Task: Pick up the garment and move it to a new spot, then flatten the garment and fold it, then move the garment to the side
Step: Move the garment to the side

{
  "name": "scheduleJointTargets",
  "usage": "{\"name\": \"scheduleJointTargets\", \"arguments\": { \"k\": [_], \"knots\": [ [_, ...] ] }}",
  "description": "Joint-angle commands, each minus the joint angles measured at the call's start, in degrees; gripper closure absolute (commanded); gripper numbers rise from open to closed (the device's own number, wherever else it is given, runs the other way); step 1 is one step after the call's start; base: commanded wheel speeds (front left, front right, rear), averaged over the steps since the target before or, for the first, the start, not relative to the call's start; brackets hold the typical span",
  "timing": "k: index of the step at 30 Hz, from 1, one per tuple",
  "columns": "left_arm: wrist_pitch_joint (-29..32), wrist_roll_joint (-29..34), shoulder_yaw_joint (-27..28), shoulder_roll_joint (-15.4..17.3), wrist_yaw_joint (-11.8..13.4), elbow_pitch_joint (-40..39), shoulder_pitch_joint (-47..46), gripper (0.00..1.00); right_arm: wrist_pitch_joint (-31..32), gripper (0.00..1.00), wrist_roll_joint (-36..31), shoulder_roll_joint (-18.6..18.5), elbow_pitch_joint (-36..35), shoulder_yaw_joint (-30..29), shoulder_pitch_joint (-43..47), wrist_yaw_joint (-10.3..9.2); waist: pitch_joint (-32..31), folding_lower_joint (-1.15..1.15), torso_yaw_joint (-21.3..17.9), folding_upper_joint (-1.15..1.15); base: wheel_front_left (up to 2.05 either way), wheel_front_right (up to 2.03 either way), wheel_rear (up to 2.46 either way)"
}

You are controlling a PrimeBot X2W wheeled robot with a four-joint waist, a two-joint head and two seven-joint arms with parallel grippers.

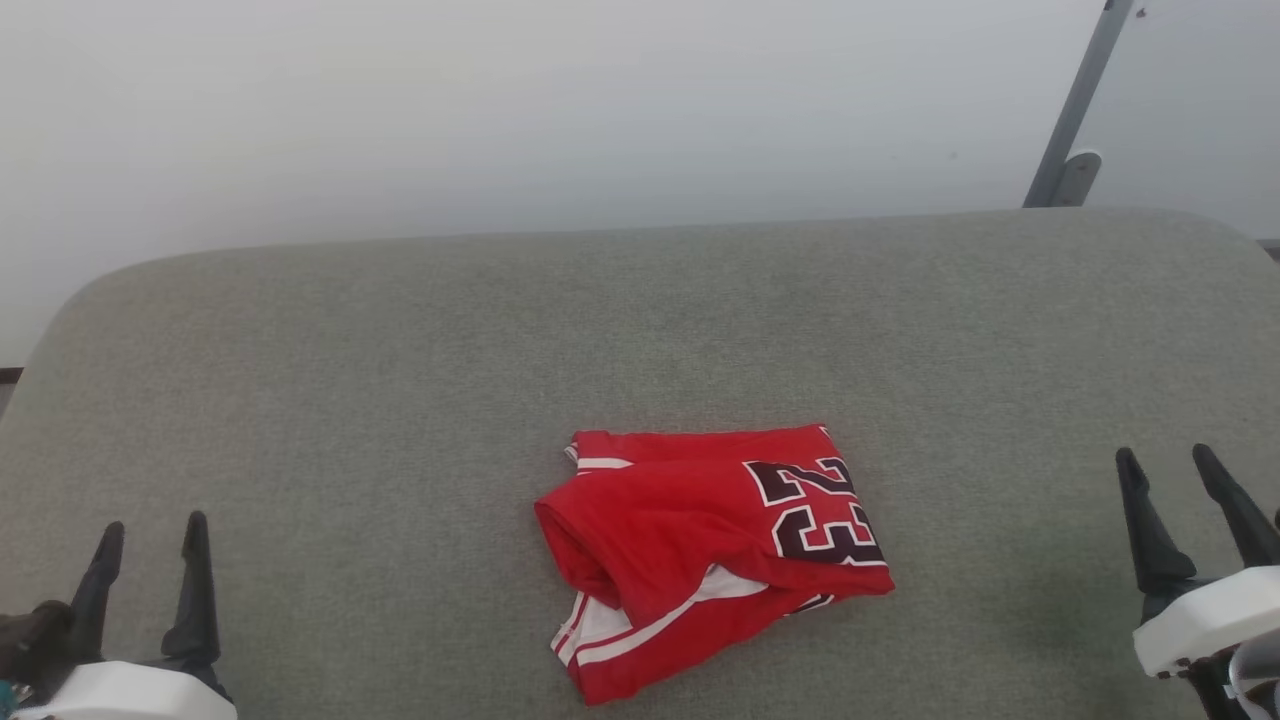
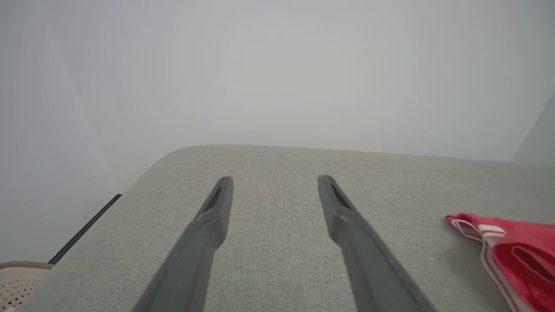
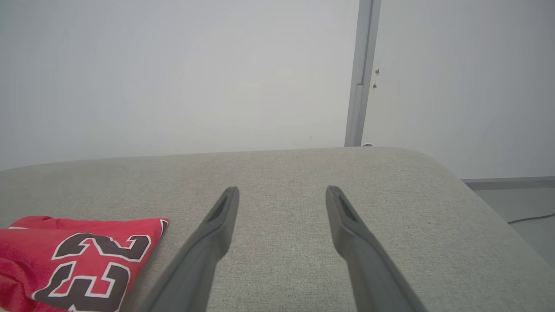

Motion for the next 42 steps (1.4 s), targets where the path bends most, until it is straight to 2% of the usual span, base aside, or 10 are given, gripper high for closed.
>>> {"name": "scheduleJointTargets", "arguments": {
  "k": [1, 11, 18, 25, 32, 42],
  "knots": [
    [-0.2, 0.3, -0.3, -0.2, -0.1, 0.0, -0.5, 0.00, 0.4, 0.00, -0.5, 0.0, -0.2, 0.4, -0.1, 0.02, 0.1, 0.00, 0.5, 0.00, 0.00, 0.00, 0.00],
    [-0.2, -0.3, -2.2, -0.3, -0.1, -0.5, -1.2, 0.00, 6.7, 0.00, 1.1, -0.3, -0.9, 7.9, -3.0, 0.02, 1.2, 0.00, 4.3, 0.00, 0.00, 0.00, 0.00],
    [-0.2, -0.4, -4.4, -0.8, -0.1, -0.2, -2.7, 0.00, 15.3, 0.00, 4.3, -1.4, 0.4, 14.1, -7.2, 0.01, 3.4, 0.00, 7.9, 0.00, 0.00, 0.00, 0.00],
    [-0.2, -1.0, -5.4, -1.3, -0.1, 0.3, -4.3, 0.00, 24.2, 0.00, 6.1, -2.9, 2.8, 18.0, -11.2, 0.02, 6.1, 0.00, 10.7, 0.00, 0.00, 0.00, 0.00],
    [-0.2, -1.0, -6.5, -2.2, -0.1, 0.8, -5.7, 0.00, 34.3, 0.00, 7.6, -3.6, 5.2, 19.6, -14.0, 0.02, 8.8, 0.00, 12.8, 0.00, 0.00, 0.00, 0.00],
    [-0.2, -0.7, -8.2, -3.4, -0.1, 1.4, -8.5, 0.00, 50.1, 0.00, 9.3, -1.6, 8.9, 19.6, -16.4, -0.04, 12.4, 0.00, 14.5, 0.00, 0.00, 0.00, 0.00]
  ]
}}
